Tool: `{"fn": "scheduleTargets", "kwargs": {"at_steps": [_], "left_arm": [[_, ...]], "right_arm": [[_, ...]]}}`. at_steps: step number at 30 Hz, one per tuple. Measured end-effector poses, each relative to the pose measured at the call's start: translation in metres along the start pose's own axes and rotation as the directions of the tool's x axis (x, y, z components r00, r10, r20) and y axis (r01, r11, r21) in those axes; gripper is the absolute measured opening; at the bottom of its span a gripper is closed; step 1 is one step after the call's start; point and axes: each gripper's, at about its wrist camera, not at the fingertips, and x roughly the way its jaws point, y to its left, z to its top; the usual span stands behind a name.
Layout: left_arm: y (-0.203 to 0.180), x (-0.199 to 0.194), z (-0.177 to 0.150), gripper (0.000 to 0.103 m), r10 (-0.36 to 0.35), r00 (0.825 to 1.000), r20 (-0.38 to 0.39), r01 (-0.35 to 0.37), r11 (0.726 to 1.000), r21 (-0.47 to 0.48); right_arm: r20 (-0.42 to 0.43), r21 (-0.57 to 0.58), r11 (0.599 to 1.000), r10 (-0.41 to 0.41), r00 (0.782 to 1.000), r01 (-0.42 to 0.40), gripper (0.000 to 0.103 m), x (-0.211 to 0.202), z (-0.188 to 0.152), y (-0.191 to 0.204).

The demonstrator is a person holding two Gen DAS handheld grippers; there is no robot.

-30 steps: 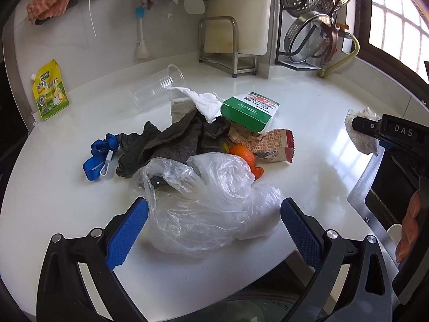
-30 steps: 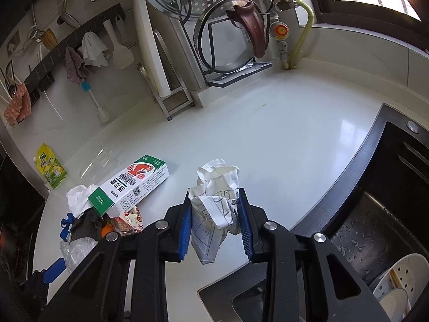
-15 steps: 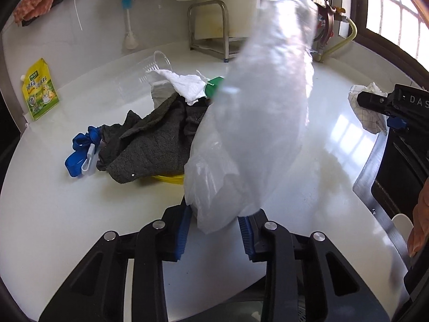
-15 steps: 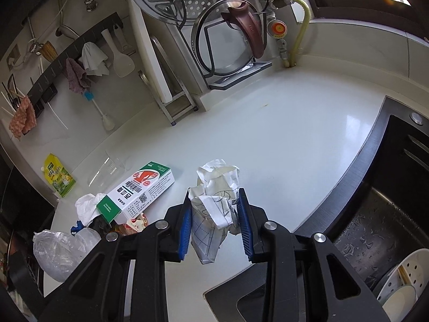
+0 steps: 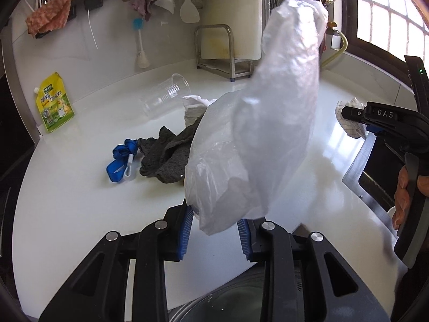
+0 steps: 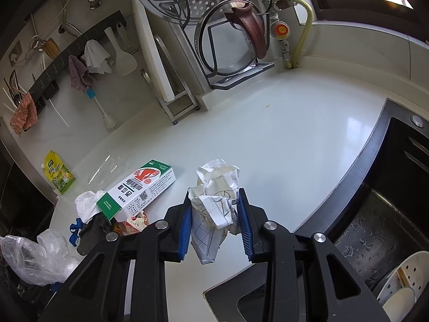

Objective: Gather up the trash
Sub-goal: 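Grasp and lift the clear plastic bag with the left tool while the right tool holds the paper, then carry the bag and paper over the basket and open both tools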

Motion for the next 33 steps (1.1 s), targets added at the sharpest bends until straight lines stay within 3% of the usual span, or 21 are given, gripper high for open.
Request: {"fn": "scheduleTargets", "kwargs": {"at_steps": [8,19,25,33], "left_arm": [[0.037,-0.037,-0.029,0.030,-0.002,1.000,0.001,0.002,1.000,-0.018],[0.043,-0.083,-0.078,0.030,-0.071,0.996,0.046,0.069,0.997,0.038],[0.042,-0.094,-0.113,0.030,-0.123,0.992,0.012,0.121,0.990,0.073],[0.033,-0.097,-0.140,0.030,-0.163,0.986,-0.037,0.166,0.981,0.104]], "right_arm": [[0.015,-0.104,0.994,-0.012,1.000,0.014,0.030,-0.030,-0.035,0.030],[0.027,-0.099,0.995,-0.014,1.000,0.017,0.030,-0.118,-0.149,0.068],[-0.019,-0.059,0.998,-0.024,1.000,0.023,0.030,-0.146,-0.224,0.074],[-0.050,-0.088,0.995,-0.050,0.997,0.046,0.030,-0.168,-0.279,0.086]]}}
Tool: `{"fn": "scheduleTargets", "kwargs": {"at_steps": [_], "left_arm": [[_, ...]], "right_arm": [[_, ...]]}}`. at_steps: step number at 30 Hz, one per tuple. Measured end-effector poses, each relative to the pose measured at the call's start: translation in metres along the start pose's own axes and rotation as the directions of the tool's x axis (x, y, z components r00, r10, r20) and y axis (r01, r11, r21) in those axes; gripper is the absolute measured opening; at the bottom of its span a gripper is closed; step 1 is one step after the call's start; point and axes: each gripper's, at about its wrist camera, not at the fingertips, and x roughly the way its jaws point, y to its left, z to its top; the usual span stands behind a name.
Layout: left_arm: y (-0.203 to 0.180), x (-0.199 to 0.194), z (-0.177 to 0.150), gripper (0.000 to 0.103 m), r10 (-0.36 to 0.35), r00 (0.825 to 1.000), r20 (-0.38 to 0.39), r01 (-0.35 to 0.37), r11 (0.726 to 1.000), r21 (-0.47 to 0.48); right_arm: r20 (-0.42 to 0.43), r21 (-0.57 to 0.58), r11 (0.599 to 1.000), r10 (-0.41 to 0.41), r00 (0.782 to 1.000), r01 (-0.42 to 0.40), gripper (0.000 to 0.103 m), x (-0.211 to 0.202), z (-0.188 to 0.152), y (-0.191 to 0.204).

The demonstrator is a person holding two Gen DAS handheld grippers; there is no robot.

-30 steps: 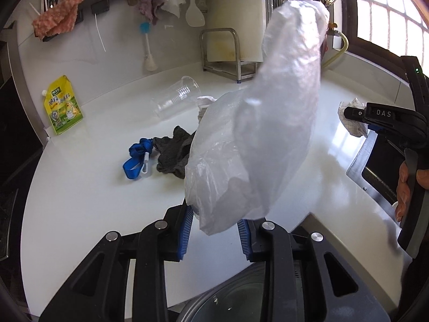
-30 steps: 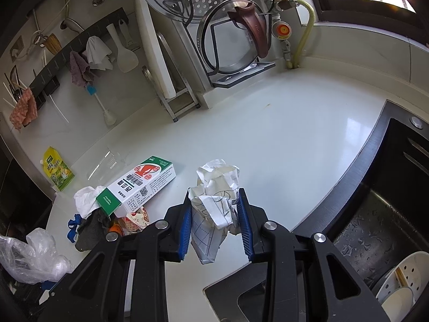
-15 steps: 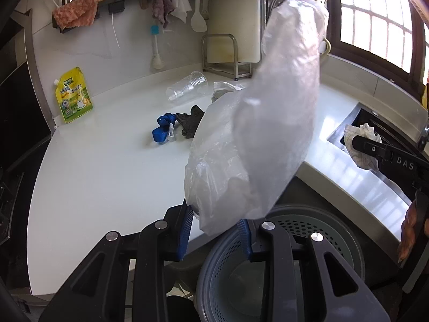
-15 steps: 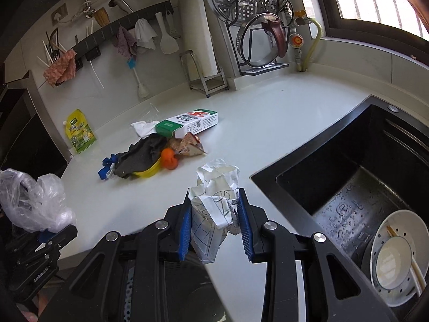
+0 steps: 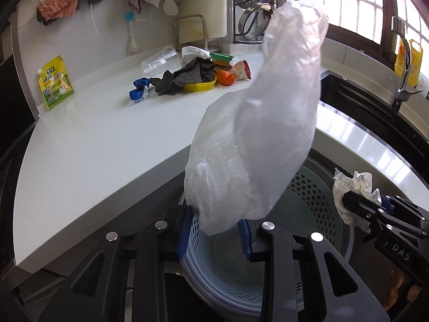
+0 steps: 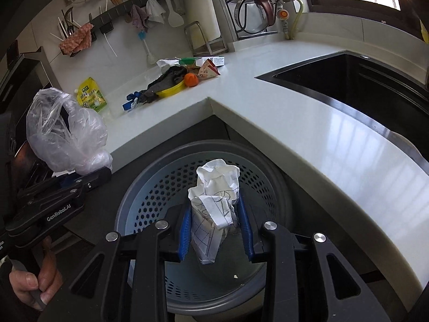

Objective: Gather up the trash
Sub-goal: 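Carry the bag and paper over the basket and open both tools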

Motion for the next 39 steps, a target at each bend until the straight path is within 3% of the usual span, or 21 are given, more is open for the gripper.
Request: {"fn": "scheduleTargets", "kwargs": {"at_steps": [12,36,39], "left_arm": [[-0.003,0.003,-0.027,0.030,-0.022,0.998,-0.066,0.023,1.000,0.018],[-0.003,0.016,-0.029,0.033,-0.027,0.994,-0.103,0.029,0.999,0.021],[-0.002,0.016,-0.029,0.038,-0.027,0.994,-0.104,0.029,0.999,0.017]], "right_arm": [[-0.035,-0.023,1.000,0.019,0.999,-0.020,0.031,0.002,-0.018,0.015],[-0.066,-0.011,1.000,0.019,0.998,-0.020,0.032,0.016,-0.018,0.016],[-0.062,-0.009,1.000,0.016,0.998,-0.016,0.034,0.016,-0.017,0.016]]}}
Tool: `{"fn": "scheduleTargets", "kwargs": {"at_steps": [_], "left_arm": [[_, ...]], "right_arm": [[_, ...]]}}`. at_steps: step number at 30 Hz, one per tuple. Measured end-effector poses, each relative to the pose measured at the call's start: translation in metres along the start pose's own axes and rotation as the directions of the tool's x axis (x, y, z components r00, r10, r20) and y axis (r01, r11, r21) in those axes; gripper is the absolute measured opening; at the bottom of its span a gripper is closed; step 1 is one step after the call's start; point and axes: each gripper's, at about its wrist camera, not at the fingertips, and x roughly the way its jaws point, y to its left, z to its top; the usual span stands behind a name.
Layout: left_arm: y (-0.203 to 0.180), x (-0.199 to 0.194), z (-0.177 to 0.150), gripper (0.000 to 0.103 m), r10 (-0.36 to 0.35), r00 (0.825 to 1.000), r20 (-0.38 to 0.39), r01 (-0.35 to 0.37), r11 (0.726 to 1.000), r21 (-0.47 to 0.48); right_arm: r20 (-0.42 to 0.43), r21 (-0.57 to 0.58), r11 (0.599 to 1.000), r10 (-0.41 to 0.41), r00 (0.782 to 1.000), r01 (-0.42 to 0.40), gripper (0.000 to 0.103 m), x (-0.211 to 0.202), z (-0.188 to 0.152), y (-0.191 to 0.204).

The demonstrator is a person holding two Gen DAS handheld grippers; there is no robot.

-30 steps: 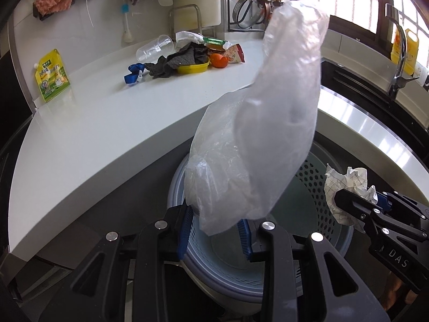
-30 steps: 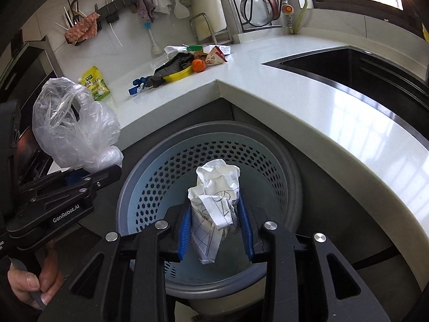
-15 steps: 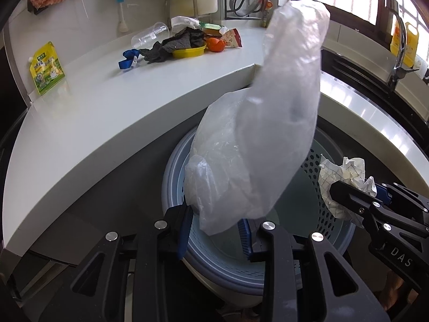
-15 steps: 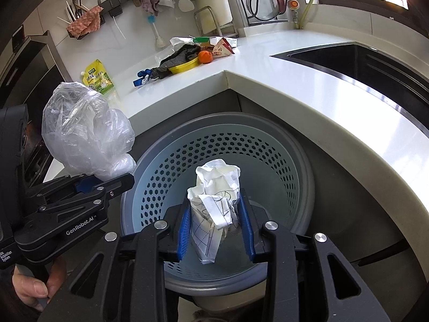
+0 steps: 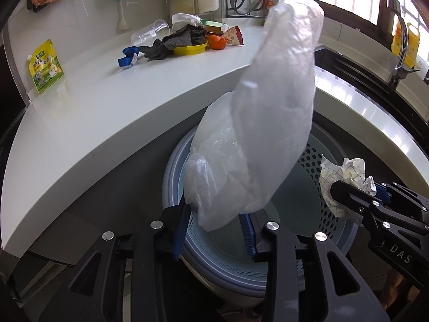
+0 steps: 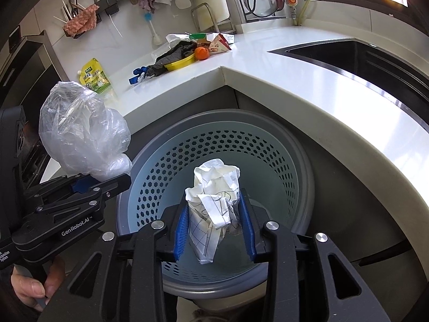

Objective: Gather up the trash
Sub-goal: 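Carry the bag and paper over the basket and open both tools, then move both open tools back toward the trash pile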

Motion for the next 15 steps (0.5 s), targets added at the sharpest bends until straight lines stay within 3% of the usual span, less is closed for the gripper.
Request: {"fn": "scheduleTargets", "kwargs": {"at_steps": [2,6,8,15], "left_arm": [[0.0013,-0.0002,-0.0007,0.051,0.001,1.000,0.004,-0.001,1.000,-0.006],[0.0036,-0.0015,0.0000,0.059,0.003,1.000,0.011,-0.003,1.000,-0.015],[0.0051,-0.0023,0.0000,0.065,0.004,1.000,0.015,-0.003,1.000,-0.021],[0.0102,-0.0045,0.0007,0.068,0.000,1.000,0.021,0.001,0.999,-0.035]], "right_arm": [[0.004,0.001,1.000,-0.005,1.000,0.005,0.039,-0.0003,0.0002,-0.0007],[0.019,0.011,1.000,-0.008,1.000,0.007,0.054,-0.0025,0.0012,-0.0027],[0.023,0.014,1.000,-0.006,1.000,0.006,0.055,-0.0036,0.0021,-0.0033],[0.030,0.022,1.000,-0.001,1.000,0.001,0.058,-0.0052,0.0030,-0.0033]]}}
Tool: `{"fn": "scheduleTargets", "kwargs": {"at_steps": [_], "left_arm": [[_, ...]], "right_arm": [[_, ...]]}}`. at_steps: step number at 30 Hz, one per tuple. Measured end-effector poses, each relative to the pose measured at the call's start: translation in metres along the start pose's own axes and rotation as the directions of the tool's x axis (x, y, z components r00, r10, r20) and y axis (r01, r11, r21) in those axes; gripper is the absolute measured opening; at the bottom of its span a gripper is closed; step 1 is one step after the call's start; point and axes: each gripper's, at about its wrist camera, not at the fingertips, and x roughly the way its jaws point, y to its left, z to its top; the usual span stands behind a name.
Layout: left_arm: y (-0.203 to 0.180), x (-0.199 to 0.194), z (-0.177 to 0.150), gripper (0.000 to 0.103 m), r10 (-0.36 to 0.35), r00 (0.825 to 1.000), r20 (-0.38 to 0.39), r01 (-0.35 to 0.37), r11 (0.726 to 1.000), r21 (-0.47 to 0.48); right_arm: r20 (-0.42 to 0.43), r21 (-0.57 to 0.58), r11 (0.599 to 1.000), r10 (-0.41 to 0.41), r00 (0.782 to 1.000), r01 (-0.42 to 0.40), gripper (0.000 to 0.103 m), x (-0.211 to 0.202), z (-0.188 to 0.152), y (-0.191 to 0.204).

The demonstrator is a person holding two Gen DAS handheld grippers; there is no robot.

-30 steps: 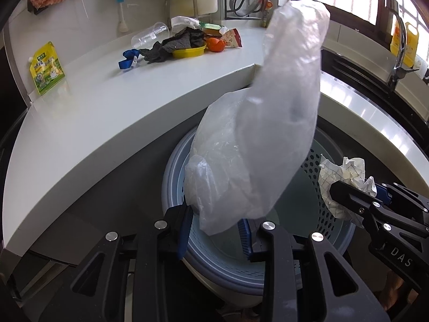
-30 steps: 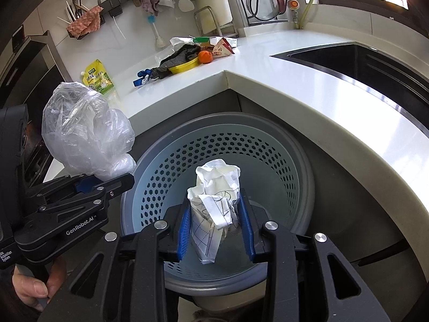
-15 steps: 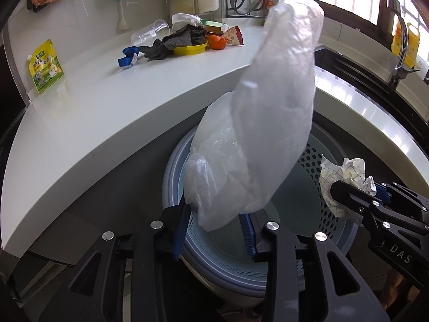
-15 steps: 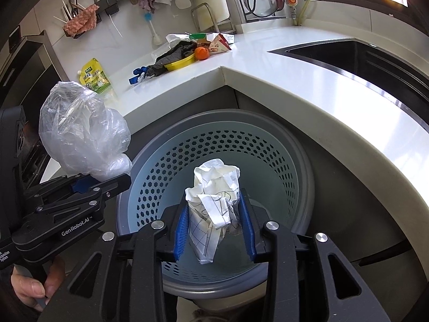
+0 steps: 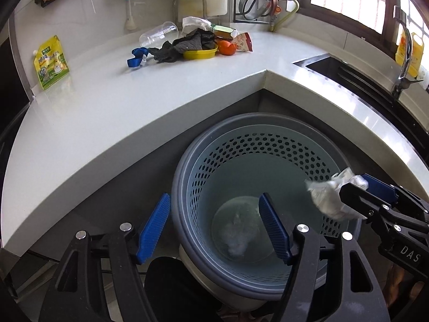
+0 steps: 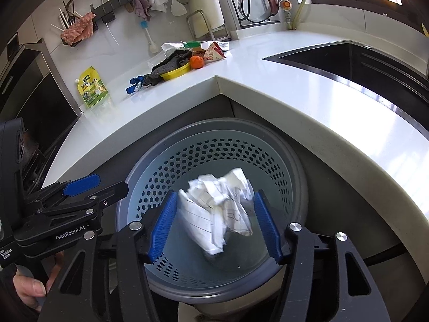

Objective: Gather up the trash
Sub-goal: 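Move both open tools back toward the trash pile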

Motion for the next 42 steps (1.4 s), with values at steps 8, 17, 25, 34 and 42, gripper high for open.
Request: {"fn": "scheduleTargets", "kwargs": {"at_steps": [8,17,25,34,42], "left_arm": [[0.003,-0.008,0.002,0.077,0.000,1.000,0.023,0.000,1.000,-0.013],[0.009,-0.014,0.004,0.083,-0.001,0.999,0.040,0.003,0.999,-0.042],[0.020,-0.028,0.013,0.090,0.014,0.996,0.085,-0.007,0.997,-0.080],[0.037,-0.039,0.037,0.096,0.051,0.986,0.156,-0.031,0.992,-0.126],[0.062,-0.030,0.076,0.097,0.126,0.969,0.214,-0.094,0.983,-0.157]], "right_arm": [[0.007,0.002,1.000,0.007,1.000,-0.007,0.058,-0.005,0.001,0.002],[0.031,0.014,1.000,0.010,0.999,-0.010,0.061,-0.013,0.003,0.001],[0.049,0.004,1.000,0.009,0.999,-0.009,0.062,-0.016,0.006,0.005],[0.080,-0.001,1.000,-0.004,0.997,0.004,0.064,-0.018,0.020,0.008],[0.116,-0.026,1.000,-0.011,0.993,0.014,0.066,-0.008,0.056,0.009]]}}
